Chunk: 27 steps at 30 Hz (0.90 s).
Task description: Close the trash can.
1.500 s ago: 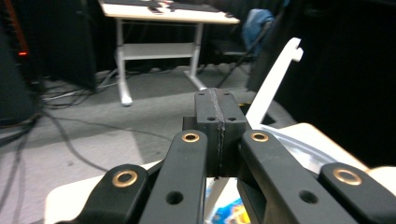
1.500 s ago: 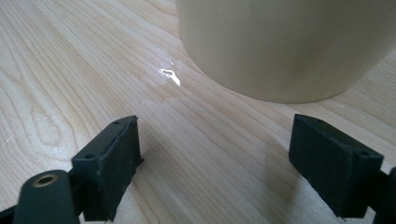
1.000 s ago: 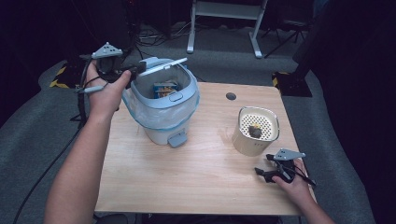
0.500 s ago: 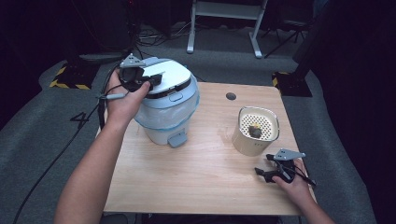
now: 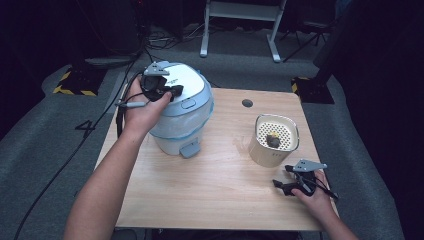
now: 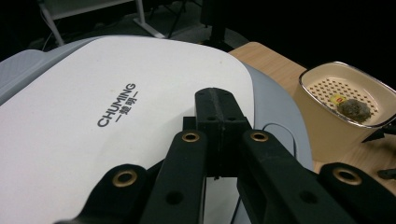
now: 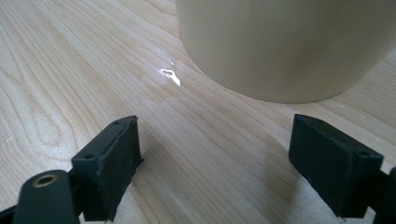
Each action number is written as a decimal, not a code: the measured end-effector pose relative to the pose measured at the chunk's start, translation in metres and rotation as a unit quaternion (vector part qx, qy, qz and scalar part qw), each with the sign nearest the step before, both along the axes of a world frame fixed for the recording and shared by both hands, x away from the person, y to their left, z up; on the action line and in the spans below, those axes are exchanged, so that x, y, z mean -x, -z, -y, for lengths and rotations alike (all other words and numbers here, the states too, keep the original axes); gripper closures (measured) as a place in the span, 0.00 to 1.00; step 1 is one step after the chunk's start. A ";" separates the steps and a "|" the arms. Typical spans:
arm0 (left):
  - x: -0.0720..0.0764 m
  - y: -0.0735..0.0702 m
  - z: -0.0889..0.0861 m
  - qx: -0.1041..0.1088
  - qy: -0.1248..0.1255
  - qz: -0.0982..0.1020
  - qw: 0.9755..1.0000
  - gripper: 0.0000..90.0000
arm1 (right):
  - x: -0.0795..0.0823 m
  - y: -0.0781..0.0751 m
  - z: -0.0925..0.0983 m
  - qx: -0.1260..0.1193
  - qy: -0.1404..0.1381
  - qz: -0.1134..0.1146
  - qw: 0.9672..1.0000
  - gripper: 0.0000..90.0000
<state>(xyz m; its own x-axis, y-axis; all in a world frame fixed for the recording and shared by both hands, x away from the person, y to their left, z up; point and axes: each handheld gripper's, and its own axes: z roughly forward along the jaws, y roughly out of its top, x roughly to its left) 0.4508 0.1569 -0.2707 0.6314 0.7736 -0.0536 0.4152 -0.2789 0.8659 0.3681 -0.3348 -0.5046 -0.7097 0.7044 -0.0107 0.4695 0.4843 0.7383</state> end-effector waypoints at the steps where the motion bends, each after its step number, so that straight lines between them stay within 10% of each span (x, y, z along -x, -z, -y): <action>1: 0.000 0.000 0.001 -0.002 0.001 0.000 1.000 1.00 | 0.000 0.000 0.000 0.000 0.000 0.000 1.000 0.19; 8: -0.002 -0.001 0.003 -0.006 0.004 -0.004 1.000 1.00 | 0.000 0.000 0.000 0.000 0.000 0.000 1.000 0.19; 15: -0.002 -0.005 0.011 -0.056 -0.005 -0.013 0.998 1.00 | 0.000 0.000 0.000 0.000 0.000 0.000 1.000 0.19; 22: -0.004 -0.002 0.010 -0.035 -0.003 -0.003 0.999 1.00 | 0.000 0.000 0.000 0.000 0.000 0.000 1.000 0.19; 27: 0.001 -0.001 0.010 0.017 0.006 0.033 0.999 0.66 | 0.000 0.000 0.000 0.000 -0.001 0.000 1.000 0.19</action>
